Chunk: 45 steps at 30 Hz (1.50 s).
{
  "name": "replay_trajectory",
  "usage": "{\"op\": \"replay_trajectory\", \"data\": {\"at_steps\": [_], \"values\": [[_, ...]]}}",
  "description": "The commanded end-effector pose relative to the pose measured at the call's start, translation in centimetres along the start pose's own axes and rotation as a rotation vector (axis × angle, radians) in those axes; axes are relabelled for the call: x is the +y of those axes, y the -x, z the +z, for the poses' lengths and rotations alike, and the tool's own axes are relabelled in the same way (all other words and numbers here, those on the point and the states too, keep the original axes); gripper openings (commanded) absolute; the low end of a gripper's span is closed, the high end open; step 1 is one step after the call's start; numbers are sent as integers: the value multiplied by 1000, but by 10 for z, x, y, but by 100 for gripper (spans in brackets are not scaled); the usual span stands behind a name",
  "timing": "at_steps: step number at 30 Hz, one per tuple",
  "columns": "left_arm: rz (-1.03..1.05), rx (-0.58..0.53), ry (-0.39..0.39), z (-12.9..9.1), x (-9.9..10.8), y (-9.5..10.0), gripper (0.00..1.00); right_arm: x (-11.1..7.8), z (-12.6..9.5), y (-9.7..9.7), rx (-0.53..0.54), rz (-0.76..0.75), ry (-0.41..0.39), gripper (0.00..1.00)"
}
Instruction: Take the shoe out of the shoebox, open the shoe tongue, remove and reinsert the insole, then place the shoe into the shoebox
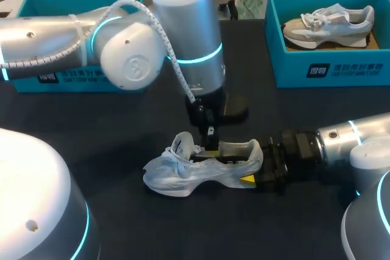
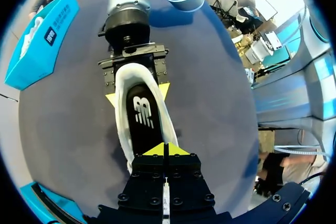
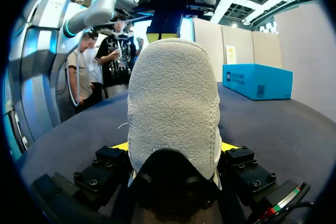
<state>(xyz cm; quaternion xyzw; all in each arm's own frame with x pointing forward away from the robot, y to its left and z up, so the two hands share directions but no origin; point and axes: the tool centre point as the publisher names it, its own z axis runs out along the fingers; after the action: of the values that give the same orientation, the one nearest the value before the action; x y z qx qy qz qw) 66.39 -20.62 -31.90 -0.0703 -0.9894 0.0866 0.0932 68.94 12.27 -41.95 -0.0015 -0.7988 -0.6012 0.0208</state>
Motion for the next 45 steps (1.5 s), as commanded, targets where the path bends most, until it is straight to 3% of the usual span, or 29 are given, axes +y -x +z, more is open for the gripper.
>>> {"op": "replay_trajectory", "data": {"at_steps": [1,7,11,16,28,36,45], "values": [[0,3,6,3,-4,2,0,-1,0,1,-1,1,-2,0],[0,3,6,3,-4,2,0,-1,0,1,-1,1,-2,0],[2,35,-2,16,-4,13,0,-1,0,1,-1,1,-2,0],[30,33,45,24,-7,7,0,-1,0,1,-1,1,-2,0],[30,33,45,24,-7,7,0,-1,0,1,-1,1,-2,0],[-6,41,31,47,10,13,0,-1,0,1,-1,1,-2,0],[11,52,7,64,5,8,0,-1,0,1,-1,1,-2,0]]}}
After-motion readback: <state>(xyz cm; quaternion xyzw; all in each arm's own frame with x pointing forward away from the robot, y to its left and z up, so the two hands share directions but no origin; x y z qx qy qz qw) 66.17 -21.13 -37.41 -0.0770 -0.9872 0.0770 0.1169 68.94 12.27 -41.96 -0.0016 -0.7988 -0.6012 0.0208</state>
